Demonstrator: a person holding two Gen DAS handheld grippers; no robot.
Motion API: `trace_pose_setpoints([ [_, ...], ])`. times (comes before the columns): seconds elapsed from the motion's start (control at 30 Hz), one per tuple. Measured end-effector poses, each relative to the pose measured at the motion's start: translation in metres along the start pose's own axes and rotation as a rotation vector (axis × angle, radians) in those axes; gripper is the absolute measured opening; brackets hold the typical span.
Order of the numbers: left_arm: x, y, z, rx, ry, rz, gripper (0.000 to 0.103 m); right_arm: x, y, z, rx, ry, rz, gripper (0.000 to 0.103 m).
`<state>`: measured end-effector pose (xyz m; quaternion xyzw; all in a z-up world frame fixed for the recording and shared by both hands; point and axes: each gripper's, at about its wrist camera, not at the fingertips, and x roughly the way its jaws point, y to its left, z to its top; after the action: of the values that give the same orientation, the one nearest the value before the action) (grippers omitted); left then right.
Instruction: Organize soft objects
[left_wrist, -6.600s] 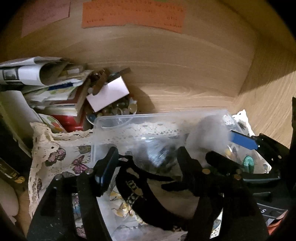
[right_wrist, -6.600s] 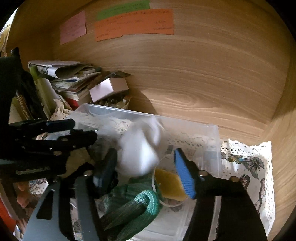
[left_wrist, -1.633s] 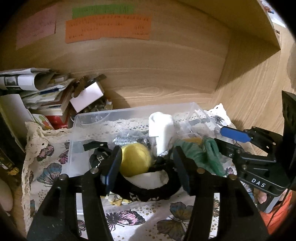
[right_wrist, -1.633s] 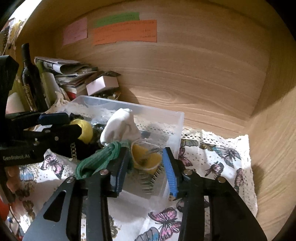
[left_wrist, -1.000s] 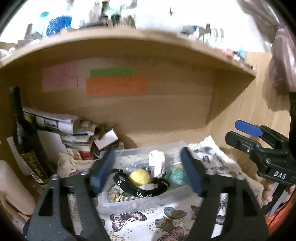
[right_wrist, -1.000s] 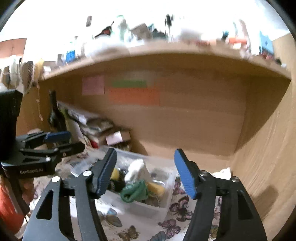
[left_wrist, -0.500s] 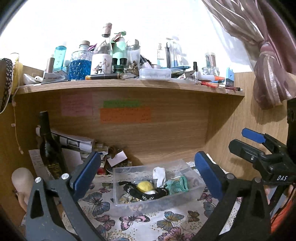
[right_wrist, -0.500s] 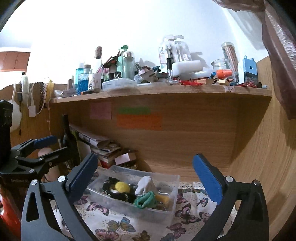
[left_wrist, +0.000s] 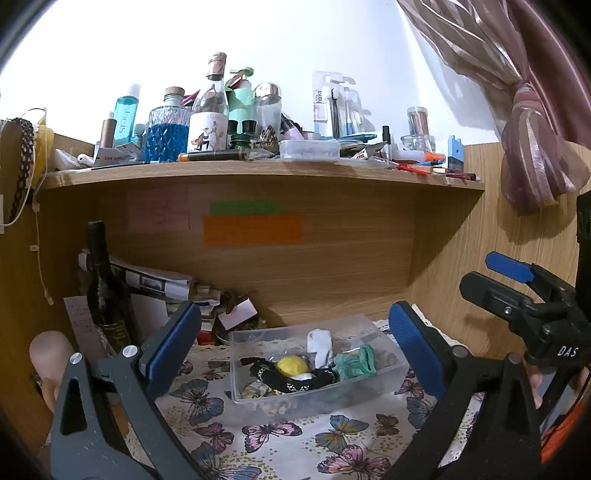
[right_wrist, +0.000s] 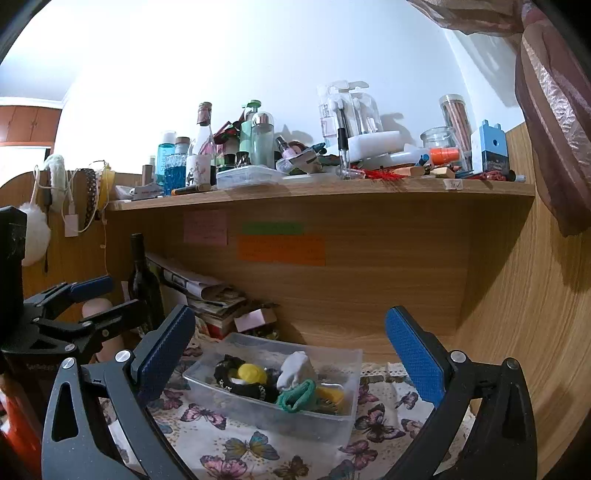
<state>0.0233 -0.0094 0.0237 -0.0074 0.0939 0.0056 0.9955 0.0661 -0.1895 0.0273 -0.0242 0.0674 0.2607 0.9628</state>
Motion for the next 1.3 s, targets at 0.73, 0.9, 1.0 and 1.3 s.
trace_pose_setpoints([
  [0.73,0.0032,0.0019,-0.0019,-0.008,0.003,0.008,0.103,0.0062,0.0041,-0.0038,0.003,0.013,0.013,0.103],
  [0.9,0.0031,0.0034,-0.0020,-0.007,0.003,0.004,0.103,0.0061,0.0047,-0.0035,0.003,0.014,0.012,0.103],
  [1.0,0.0034,0.0031,-0.0023,-0.006,0.003,0.007,0.103,0.0061,0.0047,-0.0033,0.003,0.013,0.013,0.103],
  [1.3,0.0030,0.0032,-0.0023,-0.008,0.002,0.006,0.103,0.0061,0.0051,-0.0035,0.003,0.014,0.012,0.103],
])
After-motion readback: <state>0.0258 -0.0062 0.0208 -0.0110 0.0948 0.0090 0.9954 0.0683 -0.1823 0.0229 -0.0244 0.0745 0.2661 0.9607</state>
